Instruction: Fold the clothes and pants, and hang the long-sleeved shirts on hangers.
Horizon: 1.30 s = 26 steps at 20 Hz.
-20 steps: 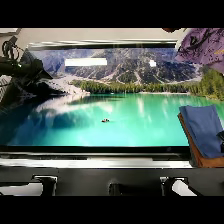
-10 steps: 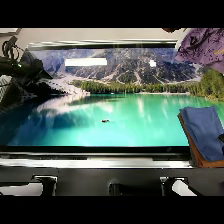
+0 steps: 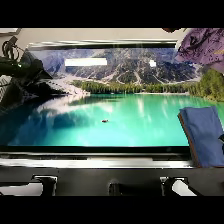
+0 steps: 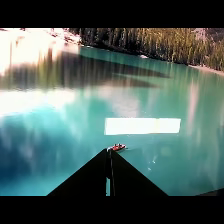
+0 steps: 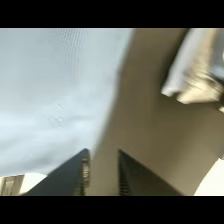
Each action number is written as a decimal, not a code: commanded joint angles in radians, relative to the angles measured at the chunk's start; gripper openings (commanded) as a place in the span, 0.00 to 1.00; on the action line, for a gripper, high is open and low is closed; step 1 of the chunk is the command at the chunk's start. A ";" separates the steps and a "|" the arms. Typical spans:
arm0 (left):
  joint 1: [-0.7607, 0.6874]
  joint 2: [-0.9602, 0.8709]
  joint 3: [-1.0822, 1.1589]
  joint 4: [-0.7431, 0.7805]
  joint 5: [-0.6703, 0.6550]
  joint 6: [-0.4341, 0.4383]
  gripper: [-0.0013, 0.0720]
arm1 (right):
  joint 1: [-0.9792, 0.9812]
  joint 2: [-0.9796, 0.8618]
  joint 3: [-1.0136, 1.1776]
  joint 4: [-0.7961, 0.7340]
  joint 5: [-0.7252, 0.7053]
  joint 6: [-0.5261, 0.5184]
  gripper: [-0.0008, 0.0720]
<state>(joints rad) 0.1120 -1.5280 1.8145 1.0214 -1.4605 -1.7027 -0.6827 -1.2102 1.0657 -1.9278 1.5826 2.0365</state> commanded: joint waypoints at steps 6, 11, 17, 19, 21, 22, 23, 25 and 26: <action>0.010 0.092 -0.021 0.196 -0.065 0.133 0.04 | 0.282 0.146 0.019 0.583 -0.368 -0.416 0.05; 0.010 0.352 -0.343 0.196 0.026 0.216 0.04 | 0.782 0.238 0.018 0.571 -0.441 -0.425 0.05; 0.010 0.556 -0.628 0.229 0.134 0.215 0.04 | 1.173 0.248 0.019 0.440 -0.511 -0.320 0.05; 0.010 0.554 -0.629 0.229 0.126 0.214 0.04 | 1.181 0.248 0.019 0.455 -0.513 -0.319 0.06; 0.010 0.554 -0.629 0.228 0.126 0.211 0.04 | 1.181 0.249 0.019 0.457 -0.498 -0.320 0.06; 0.010 0.554 -0.629 0.228 0.126 0.211 0.04 | 1.180 0.249 0.019 0.455 -0.501 -0.320 0.06; 0.010 0.554 -0.629 0.228 0.126 0.211 0.04 | 1.181 0.249 0.019 0.454 -0.500 -0.320 0.06; 0.010 0.554 -0.629 0.229 0.126 0.211 0.04 | 1.180 0.249 0.019 0.454 -0.500 -0.320 0.06; 0.010 0.554 -0.629 0.228 0.126 0.211 0.04 | 1.180 0.249 0.019 0.454 -0.500 -0.320 0.06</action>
<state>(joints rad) 0.1211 -0.9783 1.1915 1.2488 -1.3376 -1.4918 0.4892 -0.9619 1.0832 -1.4731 1.0836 1.7138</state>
